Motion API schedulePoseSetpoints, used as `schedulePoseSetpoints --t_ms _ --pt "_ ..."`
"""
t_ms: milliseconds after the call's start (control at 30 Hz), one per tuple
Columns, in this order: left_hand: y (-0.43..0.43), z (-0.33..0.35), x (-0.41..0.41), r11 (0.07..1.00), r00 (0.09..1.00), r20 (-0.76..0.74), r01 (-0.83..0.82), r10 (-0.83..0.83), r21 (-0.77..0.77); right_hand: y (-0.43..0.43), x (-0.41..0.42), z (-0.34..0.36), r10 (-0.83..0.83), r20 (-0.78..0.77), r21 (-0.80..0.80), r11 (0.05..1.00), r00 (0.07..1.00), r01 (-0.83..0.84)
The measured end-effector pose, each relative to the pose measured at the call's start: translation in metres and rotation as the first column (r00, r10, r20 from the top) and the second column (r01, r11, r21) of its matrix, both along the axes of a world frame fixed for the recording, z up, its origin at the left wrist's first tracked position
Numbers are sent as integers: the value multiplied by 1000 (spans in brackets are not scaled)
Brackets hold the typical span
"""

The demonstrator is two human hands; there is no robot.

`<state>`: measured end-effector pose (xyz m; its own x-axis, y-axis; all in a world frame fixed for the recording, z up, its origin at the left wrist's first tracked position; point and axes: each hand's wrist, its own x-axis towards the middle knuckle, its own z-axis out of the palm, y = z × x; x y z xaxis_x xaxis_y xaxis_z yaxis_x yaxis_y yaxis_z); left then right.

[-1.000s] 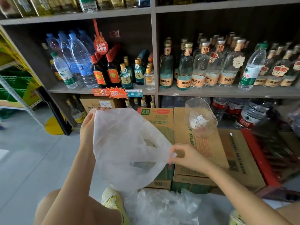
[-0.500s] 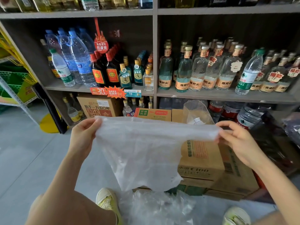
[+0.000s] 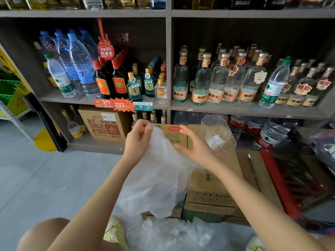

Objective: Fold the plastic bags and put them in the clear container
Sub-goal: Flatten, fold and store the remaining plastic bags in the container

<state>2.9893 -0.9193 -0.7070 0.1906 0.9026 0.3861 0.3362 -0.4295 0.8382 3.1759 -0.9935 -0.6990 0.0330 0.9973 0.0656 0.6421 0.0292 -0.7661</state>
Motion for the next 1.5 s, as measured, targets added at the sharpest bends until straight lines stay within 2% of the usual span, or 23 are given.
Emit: schedulePoseSetpoints --t_ms 67,133,233,333,467,567,633,700,733,800,867,1033,1333,1500 --pt "-4 11 5 996 997 -13 74 -74 54 14 -6 -4 68 -40 -47 996 997 -70" --pt "-1 19 5 994 994 36 105 -107 39 22 -4 -1 112 -140 -64 990 984 -122" --pt "7 29 -1 989 981 191 72 -46 -130 35 6 18 79 -140 19 997 987 -77" --pt "20 28 -15 916 974 220 42 51 -399 66 15 46 -35 -41 110 993 999 39" --pt "18 -1 -38 781 981 194 117 5 -613 124 18 46 -130 229 96 989 965 110" --pt "13 -31 -42 764 992 106 11 75 -645 134 13 36 -158 333 47 987 930 151" --pt "17 -49 -39 740 980 58 -106 192 -664 118 9 32 -262 390 194 961 883 199" --pt "25 -64 -38 690 957 36 -181 287 -701 89 7 24 -280 399 289 942 873 170" --pt "28 -70 -38 663 950 29 -195 311 -723 71 8 16 -244 389 259 954 889 149" --pt "33 -78 -38 623 944 21 -200 328 -756 31 11 -8 -160 340 61 987 927 148" --pt "35 -83 -40 604 941 5 -212 337 -768 -2 16 -37 -139 268 -114 978 953 175" --pt "26 -90 -60 513 948 3 -170 318 -841 -60 12 -92 -183 115 -306 928 976 210" --pt "-20 -96 -97 357 945 11 -112 326 -927 -76 1 -128 -214 279 -302 906 936 296" --pt "-27 -98 -96 338 895 133 -20 425 -941 -84 13 -117 -309 46 -247 918 950 311"
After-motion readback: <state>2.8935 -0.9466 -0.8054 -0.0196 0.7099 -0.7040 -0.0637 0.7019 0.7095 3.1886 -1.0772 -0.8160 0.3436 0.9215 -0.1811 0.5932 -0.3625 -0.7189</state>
